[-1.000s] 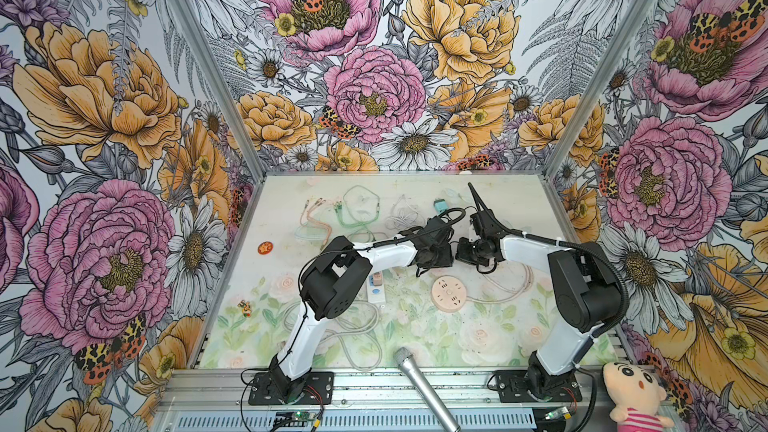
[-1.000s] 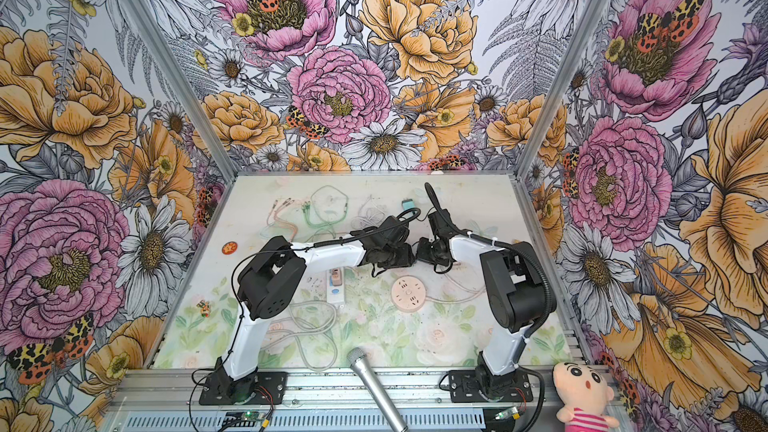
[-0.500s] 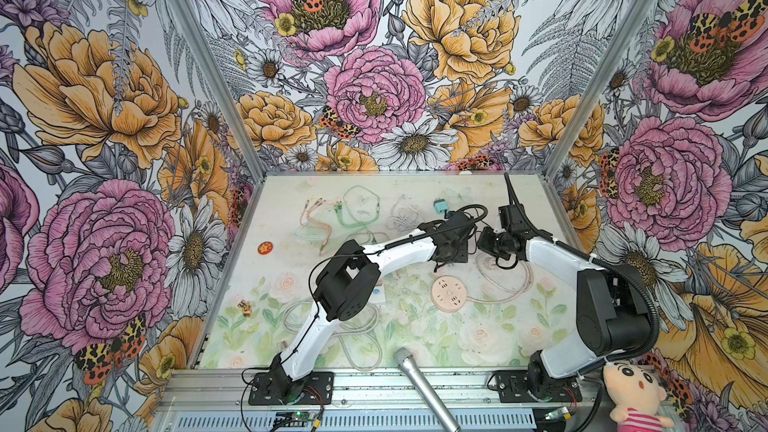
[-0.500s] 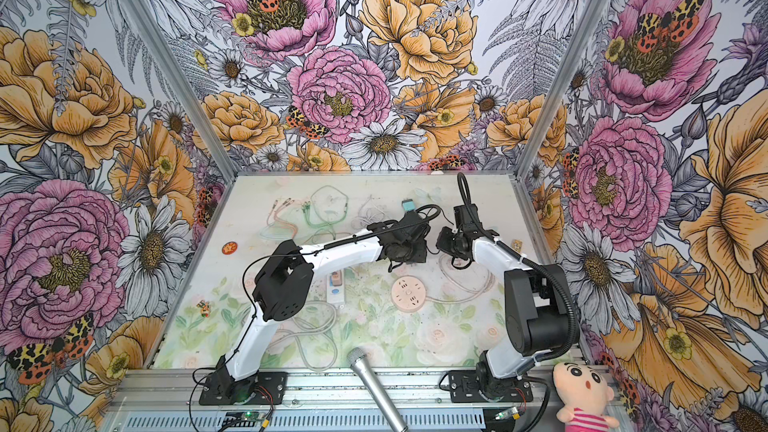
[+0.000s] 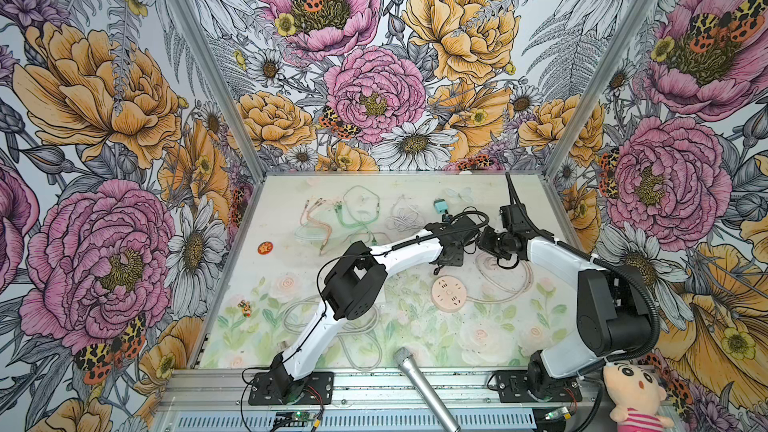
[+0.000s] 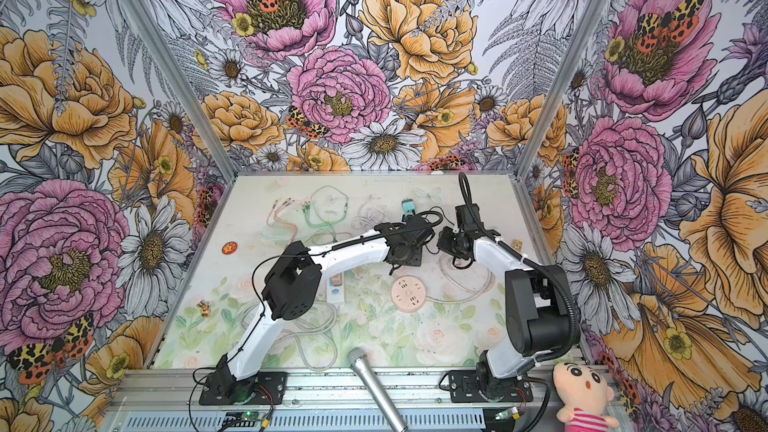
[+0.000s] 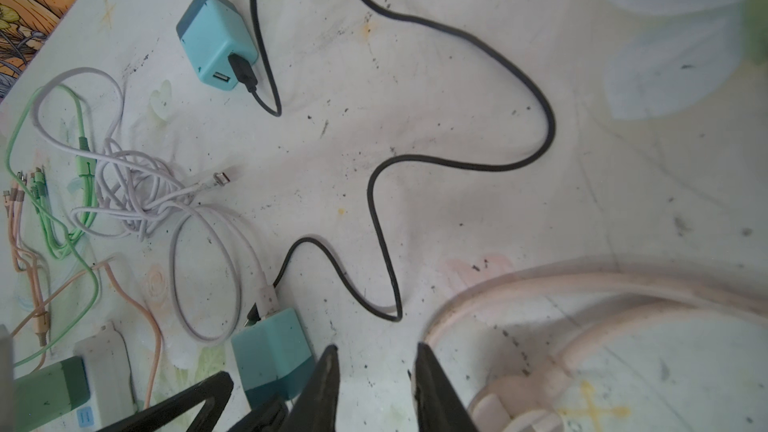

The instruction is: Insert the plug

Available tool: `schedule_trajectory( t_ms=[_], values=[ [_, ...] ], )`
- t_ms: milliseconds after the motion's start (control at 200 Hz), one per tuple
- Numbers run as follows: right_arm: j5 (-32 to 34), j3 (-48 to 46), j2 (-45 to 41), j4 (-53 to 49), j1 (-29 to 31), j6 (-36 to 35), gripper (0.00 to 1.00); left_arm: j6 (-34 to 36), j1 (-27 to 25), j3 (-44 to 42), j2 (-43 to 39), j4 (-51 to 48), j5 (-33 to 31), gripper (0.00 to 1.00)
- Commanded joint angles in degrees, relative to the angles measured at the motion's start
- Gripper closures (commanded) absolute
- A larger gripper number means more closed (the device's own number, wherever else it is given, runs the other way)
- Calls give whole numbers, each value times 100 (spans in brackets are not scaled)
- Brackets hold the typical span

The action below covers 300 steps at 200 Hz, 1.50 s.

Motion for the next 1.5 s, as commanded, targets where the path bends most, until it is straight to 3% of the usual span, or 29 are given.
schedule_trajectory(
  t_ms=[0, 485, 676, 751, 821, 886, 1216, 1496],
  values=[
    [-55, 51, -143, 58, -63, -112, 67, -45, -10, 210, 175, -163, -153, 43],
    [-128, -2, -60, 68, -75, -126, 64, -257, -10, 603, 654, -192, 27, 43],
    [-146, -13, -72, 61, -76, -156, 64, -132, 60, 351, 524, -227, 27, 52],
    [-208, 0, -65, 63, -85, -170, 63, 61, 86, 208, 349, -200, 27, 52],
    [-388, 35, -62, 67, -92, -165, 62, 644, 80, 181, 163, -185, 15, 61],
    [-630, 81, -40, 74, -103, -183, 61, 1145, 139, 92, -57, -159, 27, 61],
    [-1729, 107, -223, 75, -111, -82, 59, 3266, 944, -1407, -1488, 779, 2353, 58],
    [-2265, -58, -802, 78, -101, -28, 57, 4302, 1092, -1478, -1543, 780, 3401, 60]
  ],
)
